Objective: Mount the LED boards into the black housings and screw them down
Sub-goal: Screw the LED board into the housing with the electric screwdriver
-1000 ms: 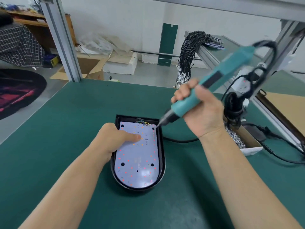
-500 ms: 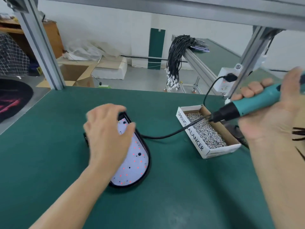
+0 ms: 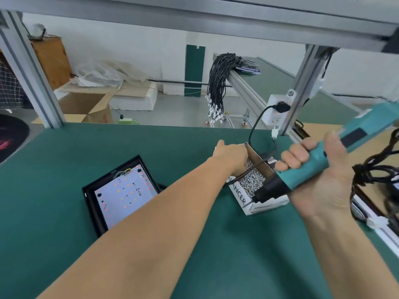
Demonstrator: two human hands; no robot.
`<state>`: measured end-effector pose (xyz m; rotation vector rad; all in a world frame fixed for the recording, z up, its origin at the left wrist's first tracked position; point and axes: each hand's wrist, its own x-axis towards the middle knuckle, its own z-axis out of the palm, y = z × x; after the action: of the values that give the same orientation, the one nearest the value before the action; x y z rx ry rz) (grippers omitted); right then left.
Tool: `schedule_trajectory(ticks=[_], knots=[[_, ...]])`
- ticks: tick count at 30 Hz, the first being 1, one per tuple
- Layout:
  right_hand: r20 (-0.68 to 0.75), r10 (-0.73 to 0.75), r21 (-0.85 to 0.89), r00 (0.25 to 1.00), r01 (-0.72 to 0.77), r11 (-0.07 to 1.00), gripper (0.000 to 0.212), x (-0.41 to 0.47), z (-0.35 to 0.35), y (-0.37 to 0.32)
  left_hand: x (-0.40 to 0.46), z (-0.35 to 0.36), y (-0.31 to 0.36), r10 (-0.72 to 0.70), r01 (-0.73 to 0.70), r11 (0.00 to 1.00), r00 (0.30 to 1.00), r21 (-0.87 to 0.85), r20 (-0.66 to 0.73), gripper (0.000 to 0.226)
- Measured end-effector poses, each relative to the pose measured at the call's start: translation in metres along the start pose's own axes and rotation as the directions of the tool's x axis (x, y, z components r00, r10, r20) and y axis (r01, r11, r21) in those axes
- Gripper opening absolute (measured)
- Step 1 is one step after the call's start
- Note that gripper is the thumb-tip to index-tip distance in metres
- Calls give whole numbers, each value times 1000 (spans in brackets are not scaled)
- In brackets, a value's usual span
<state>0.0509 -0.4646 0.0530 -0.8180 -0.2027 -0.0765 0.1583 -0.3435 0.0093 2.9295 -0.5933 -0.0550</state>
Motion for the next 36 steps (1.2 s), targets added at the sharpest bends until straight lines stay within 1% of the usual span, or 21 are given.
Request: schedule_trajectory(ticks=[2,3,7,10,14,17,19,20,21,22,23,24,25,27,29,30,33,36], knots=[[-40,-9,0,999,9,1000,29,0,-4,1,-1,2,0,8,-7,999,1000,38,-30,24],[-54,-14,-1,998,14,1000,26,0,-6,2,-2,2,0,18,-16,999,999,44,-37,26],[-80,-11,-19,997,9,1000,24,-1,-5,5,-10,3,-3,48,-45,992,999,117,-24,35],[-75,-18,-18,997,16,1000,24,-1,-2,6,-11,4,-3,30,-29,994,1000,110,-4,31],[-65,-27,-21,998,25,999,24,-1,0,4,-16,2,-6,55,-55,998,996,-1,-65,28],[-71,-27,-22,997,25,999,24,-1,1,4,-22,-2,-6,77,-91,992,986,-91,-150,18],[-85,-32,-26,996,30,999,25,-2,2,4,-25,-7,-7,38,-76,976,982,-204,-187,16],[-88,-35,-26,996,33,999,25,-2,3,5,-26,-9,-8,-12,-47,949,983,-313,-184,16],[-85,-35,-24,996,33,999,25,-3,4,5,-28,-12,-9,-72,-14,885,984,-465,-166,17],[-75,-36,-19,997,35,999,25,-3,5,5,-33,-15,-12,-135,24,765,983,-644,-125,20],[-57,-37,-7,998,37,999,28,-2,7,5,-39,-20,-15,-188,52,592,979,-805,-75,22],[-27,-39,12,999,40,999,34,-3,10,6,-49,-25,-19,-226,60,402,974,-914,-35,20],[10,-47,36,999,47,998,44,-3,14,6,-60,-29,-24,-249,59,233,969,-971,-1,18],[82,-83,82,993,76,994,55,-3,22,9,-88,-37,-36,-264,60,-45,962,-997,70,16],[123,-123,89,985,113,990,54,-2,33,14,-121,-41,-50,-264,56,-264,956,-963,128,13],[129,-140,85,982,129,988,51,-2,40,18,-138,-42,-56,-266,55,-343,952,-938,153,11],[140,-149,116,979,133,984,41,-3,62,33,-184,-42,-70,-279,56,-510,933,-858,227,13],[163,-145,165,976,118,979,32,-7,84,50,-215,-39,-78,-301,16,-701,900,-713,316,15]])
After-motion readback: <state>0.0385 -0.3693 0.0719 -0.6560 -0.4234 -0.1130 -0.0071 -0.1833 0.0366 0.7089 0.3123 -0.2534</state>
